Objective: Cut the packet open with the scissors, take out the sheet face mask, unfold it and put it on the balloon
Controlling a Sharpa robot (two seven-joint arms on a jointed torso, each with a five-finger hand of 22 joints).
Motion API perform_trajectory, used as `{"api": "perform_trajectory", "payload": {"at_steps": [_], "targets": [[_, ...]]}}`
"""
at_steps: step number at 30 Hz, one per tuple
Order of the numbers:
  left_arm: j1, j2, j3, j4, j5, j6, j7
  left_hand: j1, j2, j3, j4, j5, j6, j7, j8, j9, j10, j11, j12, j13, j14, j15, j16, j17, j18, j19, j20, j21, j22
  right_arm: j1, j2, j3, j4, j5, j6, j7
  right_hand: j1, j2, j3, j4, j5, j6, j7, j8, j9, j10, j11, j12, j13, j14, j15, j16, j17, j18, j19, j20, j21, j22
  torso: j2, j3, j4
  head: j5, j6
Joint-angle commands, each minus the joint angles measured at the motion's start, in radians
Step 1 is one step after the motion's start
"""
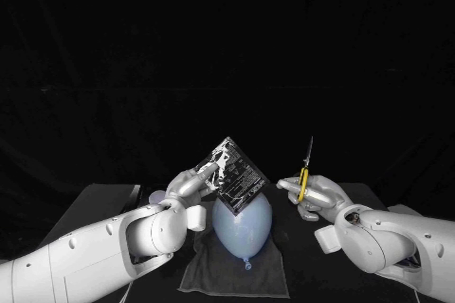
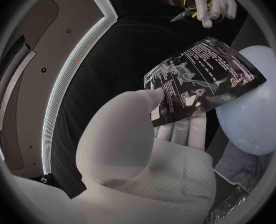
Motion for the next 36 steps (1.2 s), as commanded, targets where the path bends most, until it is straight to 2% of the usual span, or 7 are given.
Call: {"api": "perform_trajectory", "payload": {"at_steps": [1, 13, 19, 25, 28, 32, 36], "targets": [[-0.002, 0.009, 0.010, 0.006, 0.020, 0.037, 0.025, 0.001, 0.010, 0.002, -0.007, 0.003, -0.002, 0.006, 0.003, 0.058, 0.001, 0.003, -0.004, 0.000, 0.002, 0.001, -0.005, -0.001, 0.014, 0.008, -0.001, -0.005, -0.002, -0.007, 0.002, 0.001, 0.000, 0.016, -0.022, 0.025, 0.005, 0.001, 0.128, -0.141, -0.001, -0.047, 0.036, -0.006, -0.007, 0.223, 0.020, 1.011, 0.326, 0.092, 0.009, 0.005, 0.216, 0.010, 0.008, 0.003, 0.005, 0.183, 0.001, -0.0009, 0.0006, -0.011, -0.003], [-0.005, 0.028, 0.042, 0.016, 0.022, 0.041, 0.020, 0.000, 0.013, 0.004, -0.011, 0.003, -0.003, 0.007, 0.003, 0.061, 0.000, 0.003, -0.004, 0.000, 0.003, 0.002, -0.006, -0.001, 0.014, 0.010, -0.001, -0.007, -0.004, -0.032, 0.007, 0.001, -0.006, 0.025, -0.041, 0.022, 0.006, -0.020, 0.084, -0.154, -0.001, -0.072, 0.047, -0.006, -0.035, 0.223, 0.030, 1.011, 0.326, 0.091, 0.016, 0.004, 0.214, 0.011, 0.008, 0.010, 0.004, 0.184, 0.001, -0.0027, 0.0020, -0.027, -0.006], [-0.005, 0.040, 0.053, 0.015, 0.022, 0.040, 0.021, -0.001, 0.014, 0.005, -0.013, 0.003, -0.004, 0.007, 0.004, 0.062, 0.000, 0.003, -0.004, 0.000, 0.003, 0.002, -0.007, -0.001, 0.014, 0.011, -0.001, -0.008, -0.005, -0.035, 0.012, 0.001, -0.002, 0.026, -0.040, 0.033, 0.005, -0.041, 0.051, -0.160, -0.002, -0.121, 0.065, -0.010, -0.073, 0.223, 0.045, 1.011, 0.326, 0.091, 0.025, 0.003, 0.213, 0.011, 0.007, 0.018, 0.002, 0.185, 0.002, -0.0013, 0.0016, -0.033, -0.008], [-0.005, 0.048, 0.057, 0.006, 0.022, 0.036, 0.022, -0.001, 0.014, 0.005, -0.014, 0.003, -0.004, 0.007, 0.004, 0.063, 0.001, 0.004, -0.004, 0.000, 0.003, 0.002, -0.007, -0.001, 0.014, 0.011, -0.001, -0.008, -0.005, -0.036, 0.015, 0.001, 0.008, 0.020, -0.024, 0.044, 0.008, -0.070, 0.019, -0.169, -0.001, -0.152, 0.077, -0.007, -0.109, 0.223, 0.056, 1.011, 0.326, 0.091, 0.034, 0.003, 0.213, 0.011, 0.006, 0.026, 0.000, 0.185, 0.003, 0.0000, 0.0017, -0.038, -0.012], [-0.005, 0.053, 0.059, 0.000, 0.022, 0.033, 0.022, -0.001, 0.015, 0.005, -0.015, 0.003, -0.004, 0.007, 0.004, 0.063, 0.001, 0.004, -0.004, 0.000, 0.003, 0.002, -0.007, -0.001, 0.014, 0.011, -0.001, -0.009, -0.006, -0.036, 0.016, 0.001, 0.016, 0.014, -0.015, 0.047, 0.011, -0.096, -0.003, -0.177, -0.001, -0.167, 0.080, -0.008, -0.127, 0.223, 0.060, 1.011, 0.326, 0.091, 0.038, 0.003, 0.213, 0.011, 0.006, 0.030, 0.000, 0.185, 0.004, -0.0006, 0.0010, -0.045, -0.012], [-0.004, 0.060, 0.060, -0.007, 0.022, 0.029, 0.019, -0.001, 0.015, 0.005, -0.015, 0.003, -0.004, 0.007, 0.004, 0.063, 0.001, 0.004, -0.004, 0.000, 0.003, 0.002, -0.007, -0.001, 0.014, 0.011, -0.001, -0.009, -0.006, -0.037, 0.019, 0.002, 0.022, 0.011, -0.006, 0.050, 0.018, -0.110, -0.027, -0.182, -0.001, -0.183, 0.080, -0.007, -0.148, 0.223, 0.060, 1.011, 0.326, 0.091, 0.039, 0.004, 0.215, 0.011, 0.007, 0.033, 0.002, 0.186, 0.003, -0.0014, 0.0001, -0.044, -0.016], [-0.004, 0.069, 0.061, -0.009, 0.022, 0.029, 0.015, -0.002, 0.015, 0.006, -0.016, 0.003, -0.004, 0.008, 0.005, 0.064, 0.001, 0.004, -0.004, 0.001, 0.004, 0.002, -0.008, -0.001, 0.014, 0.012, -0.001, -0.009, -0.006, -0.037, 0.025, 0.002, 0.026, 0.010, 0.000, 0.053, 0.024, -0.114, -0.046, -0.182, -0.002, -0.200, 0.079, -0.007, -0.166, 0.223, 0.060, 1.011, 0.326, 0.092, 0.038, 0.006, 0.217, 0.011, 0.008, 0.034, 0.005, 0.188, 0.004, -0.0011, 0.0026, -0.043, -0.018]]}}
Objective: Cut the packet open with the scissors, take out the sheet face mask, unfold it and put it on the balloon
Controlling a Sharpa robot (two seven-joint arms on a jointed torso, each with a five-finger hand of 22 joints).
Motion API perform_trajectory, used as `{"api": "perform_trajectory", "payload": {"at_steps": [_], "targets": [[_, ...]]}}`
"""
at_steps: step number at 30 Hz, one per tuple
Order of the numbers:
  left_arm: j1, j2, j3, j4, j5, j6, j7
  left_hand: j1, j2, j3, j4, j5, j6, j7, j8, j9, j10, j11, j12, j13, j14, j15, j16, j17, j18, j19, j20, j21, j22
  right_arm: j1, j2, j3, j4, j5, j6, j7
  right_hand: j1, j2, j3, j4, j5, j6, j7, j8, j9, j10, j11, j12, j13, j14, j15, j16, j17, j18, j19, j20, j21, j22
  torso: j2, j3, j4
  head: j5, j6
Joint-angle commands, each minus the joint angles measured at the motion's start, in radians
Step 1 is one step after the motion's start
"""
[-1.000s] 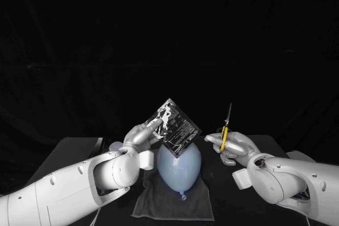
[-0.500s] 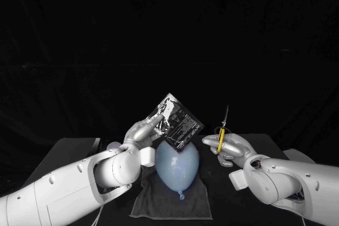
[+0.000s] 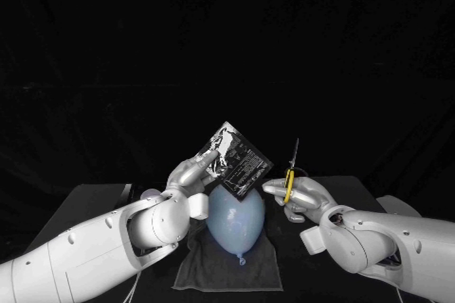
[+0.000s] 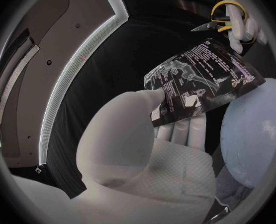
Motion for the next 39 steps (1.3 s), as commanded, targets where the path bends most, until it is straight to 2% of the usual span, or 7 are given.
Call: {"api": "perform_trajectory", "payload": {"at_steps": [1, 10, 24, 31, 38, 39], "targets": [[0.001, 0.008, 0.002, 0.000, 0.003, 0.012, 0.009, -0.001, 0.008, 0.002, -0.006, 0.003, 0.001, 0.007, 0.007, 0.064, 0.001, 0.003, -0.004, 0.001, 0.004, 0.002, -0.004, -0.001, 0.013, 0.005, -0.001, -0.005, -0.001, 0.000, 0.006, 0.002, 0.004, -0.013, 0.032, 0.025, 0.007, -0.009, -0.010, 0.001, -0.001, -0.181, 0.098, -0.001, -0.007, 0.223, 0.060, 1.011, 0.326, 0.092, 0.006, 0.004, 0.216, 0.011, 0.002, 0.008, 0.005, 0.188, 0.000, 0.0000, 0.0015, 0.000, -0.002], [0.002, 0.016, 0.003, -0.001, 0.003, 0.015, 0.004, -0.001, 0.008, 0.002, -0.006, 0.003, 0.001, 0.007, 0.007, 0.064, 0.001, 0.003, -0.004, 0.001, 0.004, 0.002, -0.004, -0.001, 0.013, 0.005, -0.001, -0.005, -0.001, 0.005, 0.032, 0.005, -0.011, 0.003, 0.027, 0.026, 0.014, -0.004, -0.026, 0.003, -0.001, -0.193, 0.099, 0.000, -0.022, 0.223, 0.061, 1.011, 0.326, 0.093, 0.007, 0.006, 0.219, 0.011, 0.003, 0.008, 0.007, 0.189, 0.000, -0.0027, 0.0017, -0.004, -0.001], [0.002, 0.016, 0.003, 0.001, 0.003, 0.014, -0.004, -0.004, 0.009, 0.003, -0.010, 0.003, 0.001, 0.007, 0.008, 0.066, 0.002, 0.004, -0.003, 0.001, 0.005, 0.002, -0.005, -0.001, 0.013, 0.007, -0.001, -0.007, -0.003, 0.011, 0.053, 0.008, -0.009, 0.013, 0.028, 0.027, 0.018, 0.007, -0.035, 0.008, -0.001, -0.189, 0.102, 0.003, -0.030, 0.223, 0.063, 1.011, 0.326, 0.093, 0.009, 0.008, 0.222, 0.011, 0.003, 0.010, 0.007, 0.189, 0.001, -0.0018, 0.0007, -0.004, -0.002], [0.003, 0.015, 0.003, 0.000, 0.003, 0.013, -0.006, -0.004, 0.009, 0.003, -0.010, 0.003, 0.001, 0.008, 0.009, 0.067, 0.002, 0.004, -0.003, 0.001, 0.005, 0.002, -0.005, -0.001, 0.013, 0.007, -0.001, -0.007, -0.003, 0.021, 0.061, 0.009, -0.011, 0.015, 0.028, 0.027, 0.019, 0.030, -0.052, 0.023, -0.001, -0.167, 0.103, 0.008, -0.044, 0.223, 0.064, 1.011, 0.326, 0.094, 0.013, 0.010, 0.224, 0.010, 0.003, 0.013, 0.008, 0.190, 0.001, -0.0019, 0.0005, -0.006, -0.001], [0.003, 0.017, 0.003, 0.000, 0.003, 0.012, -0.008, -0.005, 0.010, 0.003, -0.011, 0.003, 0.001, 0.008, 0.009, 0.068, 0.002, 0.004, -0.004, 0.001, 0.005, 0.002, -0.006, -0.001, 0.013, 0.007, -0.001, -0.007, -0.004, 0.028, 0.064, 0.010, -0.010, 0.020, 0.025, 0.028, 0.006, 0.071, -0.073, 0.061, -0.001, -0.108, 0.094, 0.022, -0.063, 0.223, 0.057, 1.011, 0.326, 0.096, 0.012, 0.015, 0.231, 0.010, 0.005, 0.013, 0.013, 0.193, 0.001, -0.0021, 0.0011, -0.007, 0.001], [0.003, 0.017, 0.003, 0.000, 0.003, 0.012, -0.008, -0.005, 0.010, 0.003, -0.011, 0.003, 0.001, 0.008, 0.009, 0.068, 0.002, 0.004, -0.004, 0.001, 0.005, 0.002, -0.006, -0.001, 0.013, 0.007, -0.001, -0.007, -0.004, 0.029, 0.065, 0.010, -0.009, 0.021, 0.025, 0.028, 0.007, 0.085, -0.072, 0.068, -0.001, -0.091, 0.087, 0.028, -0.064, 0.223, 0.053, 1.011, 0.326, 0.096, 0.010, 0.017, 0.233, 0.009, 0.005, 0.013, 0.013, 0.194, 0.001, -0.0020, 0.0008, -0.007, 0.002]]}}
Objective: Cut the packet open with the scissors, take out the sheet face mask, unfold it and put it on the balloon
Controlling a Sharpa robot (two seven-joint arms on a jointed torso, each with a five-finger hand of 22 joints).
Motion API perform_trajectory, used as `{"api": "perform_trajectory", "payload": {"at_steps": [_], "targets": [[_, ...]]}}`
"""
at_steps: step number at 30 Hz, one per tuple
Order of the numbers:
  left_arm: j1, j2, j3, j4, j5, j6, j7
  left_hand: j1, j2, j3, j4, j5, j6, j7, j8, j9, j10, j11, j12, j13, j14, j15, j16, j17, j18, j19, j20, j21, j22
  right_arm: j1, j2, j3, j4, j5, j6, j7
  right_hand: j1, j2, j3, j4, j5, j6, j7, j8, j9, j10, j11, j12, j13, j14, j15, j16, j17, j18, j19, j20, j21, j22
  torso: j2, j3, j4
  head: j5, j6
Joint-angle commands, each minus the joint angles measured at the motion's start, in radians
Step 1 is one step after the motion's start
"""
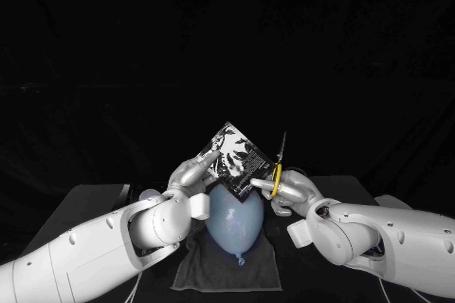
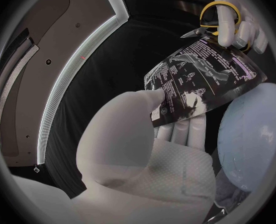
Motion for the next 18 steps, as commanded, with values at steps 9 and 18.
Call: {"api": "perform_trajectory", "payload": {"at_steps": [9, 18], "targets": [[0.002, 0.002, 0.001, 0.004, 0.002, 0.012, -0.001, -0.004, 0.009, 0.001, -0.011, 0.003, -0.002, 0.006, 0.006, 0.070, 0.000, 0.004, -0.004, 0.001, 0.006, 0.000, -0.008, -0.001, 0.013, 0.009, -0.001, -0.005, -0.003, 0.009, 0.003, 0.003, 0.002, -0.011, 0.013, 0.014, 0.038, 0.131, 0.036, 0.045, -0.001, 0.043, 0.034, 0.072, 0.005, 0.223, 0.004, 1.011, 0.326, 0.101, -0.030, 0.019, 0.252, 0.010, 0.005, -0.020, 0.006, 0.196, 0.000, 0.0003, -0.0002, -0.001, 0.004], [0.006, -0.017, 0.001, 0.003, -0.004, 0.017, -0.027, -0.018, 0.009, 0.012, -0.028, 0.004, -0.016, 0.010, 0.001, 0.078, -0.020, 0.010, -0.006, -0.001, -0.008, 0.007, -0.024, -0.005, 0.010, 0.002, 0.003, -0.020, -0.014, 0.014, -0.005, 0.008, 0.008, -0.036, 0.010, 0.009, 0.038, 0.132, 0.035, 0.046, -0.001, 0.060, 0.024, 0.084, 0.012, 0.223, -0.004, 1.011, 0.326, 0.103, -0.038, 0.025, 0.259, 0.011, 0.004, -0.028, 0.003, 0.196, 0.000, 0.0003, -0.0007, -0.004, 0.004]]}}
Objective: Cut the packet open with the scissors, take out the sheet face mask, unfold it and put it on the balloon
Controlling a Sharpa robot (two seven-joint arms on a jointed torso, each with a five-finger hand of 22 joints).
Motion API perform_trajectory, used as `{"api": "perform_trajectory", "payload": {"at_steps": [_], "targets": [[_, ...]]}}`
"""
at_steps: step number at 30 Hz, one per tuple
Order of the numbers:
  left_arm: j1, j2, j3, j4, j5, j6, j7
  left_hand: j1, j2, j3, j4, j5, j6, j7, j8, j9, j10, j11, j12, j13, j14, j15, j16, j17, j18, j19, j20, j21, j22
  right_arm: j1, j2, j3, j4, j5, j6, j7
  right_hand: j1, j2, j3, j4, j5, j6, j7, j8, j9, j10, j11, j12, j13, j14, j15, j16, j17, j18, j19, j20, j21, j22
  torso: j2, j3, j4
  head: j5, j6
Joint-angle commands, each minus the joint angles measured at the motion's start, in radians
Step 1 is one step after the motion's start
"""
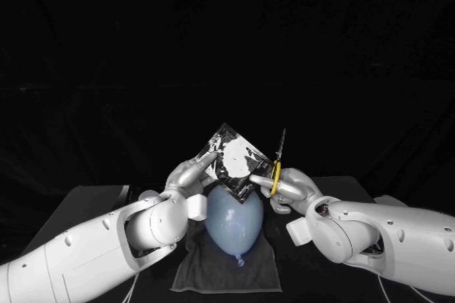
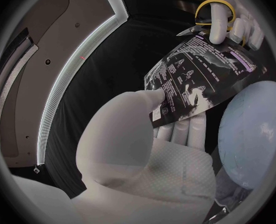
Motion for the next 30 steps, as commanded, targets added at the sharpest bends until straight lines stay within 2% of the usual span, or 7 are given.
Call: {"api": "perform_trajectory", "payload": {"at_steps": [1, 13, 24, 30], "targets": [[0.005, -0.008, 0.001, 0.002, -0.007, 0.016, -0.023, -0.008, 0.008, 0.001, -0.007, 0.004, -0.010, 0.004, -0.005, 0.079, -0.014, 0.002, -0.006, -0.001, -0.009, 0.006, -0.008, -0.002, 0.012, -0.001, 0.005, -0.007, -0.004, 0.007, -0.005, 0.003, 0.004, -0.033, 0.010, 0.008, 0.059, 0.067, 0.000, 0.002, -0.001, 0.006, -0.002, 0.007, 0.001, 0.223, -0.005, 1.011, 0.326, 0.103, -0.005, 0.005, 0.261, 0.011, 0.004, -0.006, 0.000, 0.195, 0.001, -0.0003, -0.0005, -0.001, 0.001], [0.009, -0.025, 0.000, 0.004, -0.032, 0.012, -0.072, -0.025, -0.002, 0.002, -0.039, 0.004, -0.028, 0.015, -0.016, 0.084, -0.046, 0.012, -0.006, -0.001, -0.030, 0.017, -0.030, -0.007, 0.010, -0.020, 0.014, -0.024, -0.012, 0.034, -0.013, 0.006, 0.011, -0.074, 0.009, -0.013, 0.068, 0.069, 0.005, -0.007, -0.001, 0.011, -0.007, 0.015, 0.010, 0.223, -0.011, 1.011, 0.326, 0.104, -0.011, 0.007, 0.264, 0.010, 0.004, -0.012, 0.002, 0.196, 0.000, -0.0006, 0.0005, -0.004, 0.002], [0.010, -0.025, -0.001, 0.009, -0.059, 0.027, -0.097, -0.025, 0.005, 0.004, -0.064, 0.004, -0.020, 0.004, -0.013, 0.090, -0.034, 0.005, -0.002, 0.001, -0.017, 0.012, -0.029, -0.005, 0.013, -0.017, 0.012, -0.022, -0.009, 0.046, -0.008, 0.006, 0.009, -0.099, -0.006, -0.035, 0.078, 0.074, 0.015, -0.017, -0.001, 0.007, -0.008, 0.020, 0.020, 0.223, -0.012, 1.011, 0.326, 0.104, -0.013, 0.006, 0.262, 0.012, 0.001, -0.015, -0.005, 0.195, 0.001, 0.0001, 0.0000, -0.002, 0.003], [0.010, -0.027, -0.001, 0.012, -0.070, 0.044, -0.108, -0.026, 0.006, 0.004, -0.072, 0.004, -0.016, 0.002, -0.012, 0.091, -0.029, 0.003, -0.001, 0.001, -0.012, 0.010, -0.029, -0.004, 0.013, -0.014, 0.010, -0.019, -0.008, 0.049, -0.004, 0.006, 0.002, -0.079, -0.012, -0.038, 0.078, 0.081, 0.027, -0.022, -0.001, -0.007, -0.002, 0.019, 0.029, 0.223, -0.007, 1.011, 0.326, 0.099, -0.010, -0.006, 0.246, 0.020, -0.019, -0.015, -0.044, 0.183, 0.001, -0.0003, 0.0000, -0.002, 0.002]]}}
